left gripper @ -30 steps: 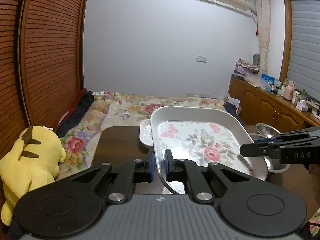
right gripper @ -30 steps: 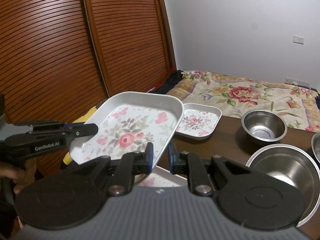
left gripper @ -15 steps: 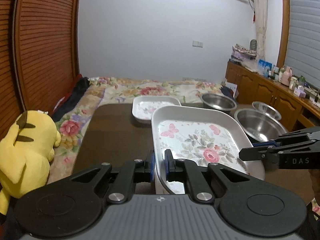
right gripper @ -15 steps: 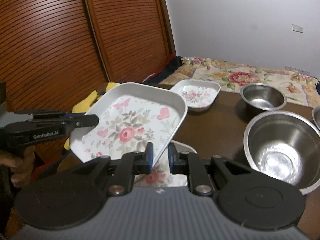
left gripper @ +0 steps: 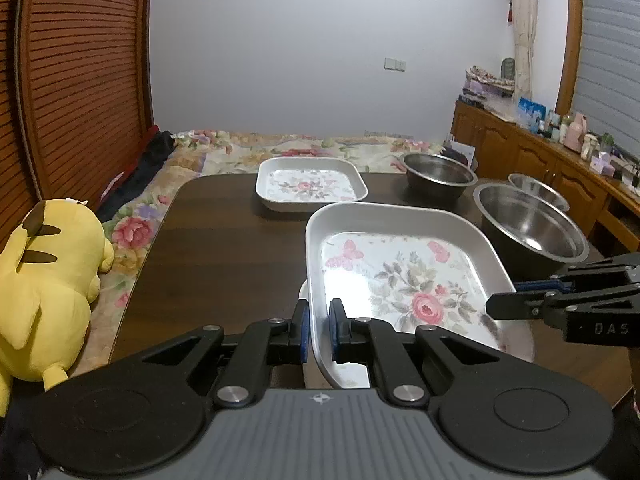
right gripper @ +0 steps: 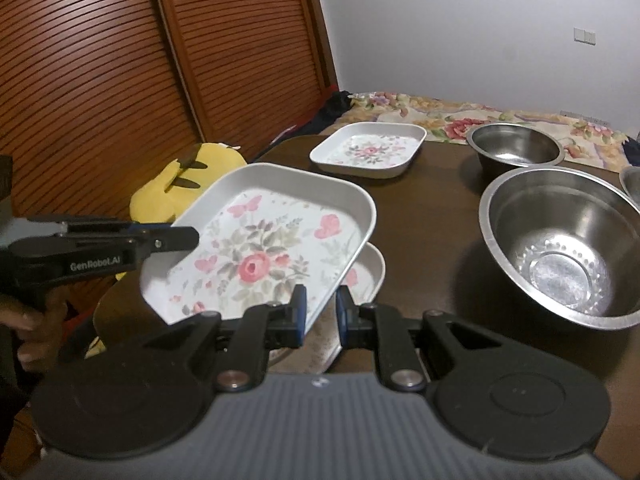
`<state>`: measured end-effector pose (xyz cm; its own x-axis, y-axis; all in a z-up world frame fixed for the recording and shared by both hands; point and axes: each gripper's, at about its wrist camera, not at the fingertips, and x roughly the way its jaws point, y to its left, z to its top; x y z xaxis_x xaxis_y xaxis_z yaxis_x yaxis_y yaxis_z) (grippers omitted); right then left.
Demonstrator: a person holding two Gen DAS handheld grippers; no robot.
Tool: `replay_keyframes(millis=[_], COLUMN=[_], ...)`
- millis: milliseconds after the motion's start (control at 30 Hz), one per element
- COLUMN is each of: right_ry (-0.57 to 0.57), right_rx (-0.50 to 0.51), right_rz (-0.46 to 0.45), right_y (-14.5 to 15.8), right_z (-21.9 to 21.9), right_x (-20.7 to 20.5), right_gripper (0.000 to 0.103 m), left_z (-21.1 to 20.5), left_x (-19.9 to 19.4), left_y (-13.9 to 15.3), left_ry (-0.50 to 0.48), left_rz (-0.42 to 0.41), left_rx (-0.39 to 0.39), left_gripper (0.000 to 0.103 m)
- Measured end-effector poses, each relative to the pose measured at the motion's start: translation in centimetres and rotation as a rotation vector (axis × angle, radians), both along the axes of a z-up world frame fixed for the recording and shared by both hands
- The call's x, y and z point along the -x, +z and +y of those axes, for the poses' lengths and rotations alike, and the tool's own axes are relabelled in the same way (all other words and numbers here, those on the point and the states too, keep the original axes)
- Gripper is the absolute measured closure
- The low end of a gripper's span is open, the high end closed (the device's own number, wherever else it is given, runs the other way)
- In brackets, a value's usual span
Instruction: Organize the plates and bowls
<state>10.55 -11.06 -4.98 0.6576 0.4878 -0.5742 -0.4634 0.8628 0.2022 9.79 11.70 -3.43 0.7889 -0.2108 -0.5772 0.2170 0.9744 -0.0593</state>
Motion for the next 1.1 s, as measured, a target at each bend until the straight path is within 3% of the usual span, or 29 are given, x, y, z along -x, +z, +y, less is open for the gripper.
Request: replay_keyframes(millis=[1100], right_ry=[-0.040], right_rx=[0.011], right_rz=[-0.031], right_y=[-1.9], right_z=[0.5], right_x=[0.4], right_gripper=[0.085], left_z=[-0.8], left_x=[-0.8], left_y=[-2.7], left_ry=[0.018], left_rz=[0.049], left_rx=[-0.030], left_gripper=[0.092])
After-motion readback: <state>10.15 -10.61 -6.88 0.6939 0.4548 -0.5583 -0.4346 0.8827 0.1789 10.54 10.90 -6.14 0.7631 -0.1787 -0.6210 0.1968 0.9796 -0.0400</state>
